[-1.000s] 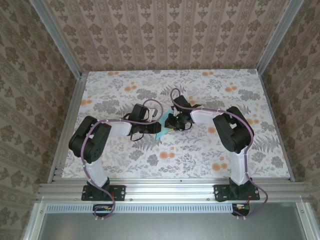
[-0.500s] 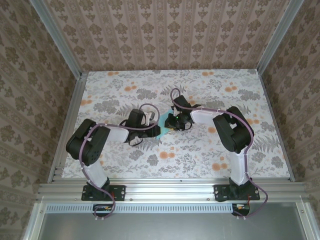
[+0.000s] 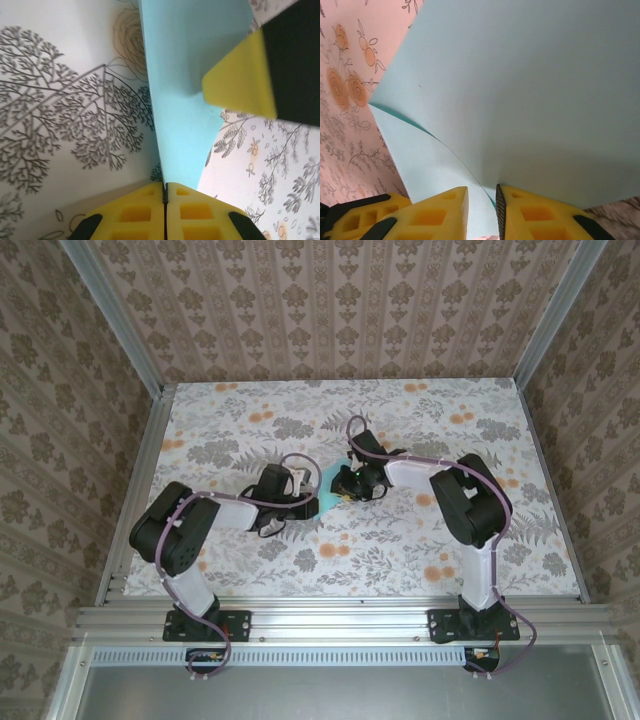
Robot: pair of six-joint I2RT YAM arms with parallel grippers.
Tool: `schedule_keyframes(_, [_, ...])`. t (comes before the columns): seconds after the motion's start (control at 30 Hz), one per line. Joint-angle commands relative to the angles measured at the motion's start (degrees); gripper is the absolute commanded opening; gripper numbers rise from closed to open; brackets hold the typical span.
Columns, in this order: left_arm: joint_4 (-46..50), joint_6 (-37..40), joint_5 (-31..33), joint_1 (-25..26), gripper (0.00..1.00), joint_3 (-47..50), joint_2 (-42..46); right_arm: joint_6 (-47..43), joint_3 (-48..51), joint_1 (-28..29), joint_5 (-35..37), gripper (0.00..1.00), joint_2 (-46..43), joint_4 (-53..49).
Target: Fold a paper plane with a square sheet of paper (pick it up from the middle)
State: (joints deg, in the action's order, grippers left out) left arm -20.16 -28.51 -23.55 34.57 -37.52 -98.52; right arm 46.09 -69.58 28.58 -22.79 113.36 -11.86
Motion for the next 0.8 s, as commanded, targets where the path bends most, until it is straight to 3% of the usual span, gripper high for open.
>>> schedule_keyframes(0.0, [5.0, 8.8, 5.8, 1.9, 0.06, -0.6, 2.5, 2.2, 1.1, -0.9, 0.8, 0.26, -6.1, 1.7])
schedule_keyframes(0.17, [5.5, 14.0, 10.5, 3.6, 0.05, -0.7, 3.3, 4.5, 2.8, -0.8, 1.4, 0.28, -8.7, 2.9])
schedule_keyframes(0.4, [4.5, 20.2, 15.9, 6.2, 0.05, -0.3, 3.1, 15.4, 6.0, -0.8, -0.1, 0.45, -8.9, 8.8])
schedule_keyframes(0.77, [2.7, 24.8, 21.4, 8.6, 0.04, 0.7, 2.3, 25.7, 4.4, -0.7, -3.9, 0.51, -3.0, 13.7])
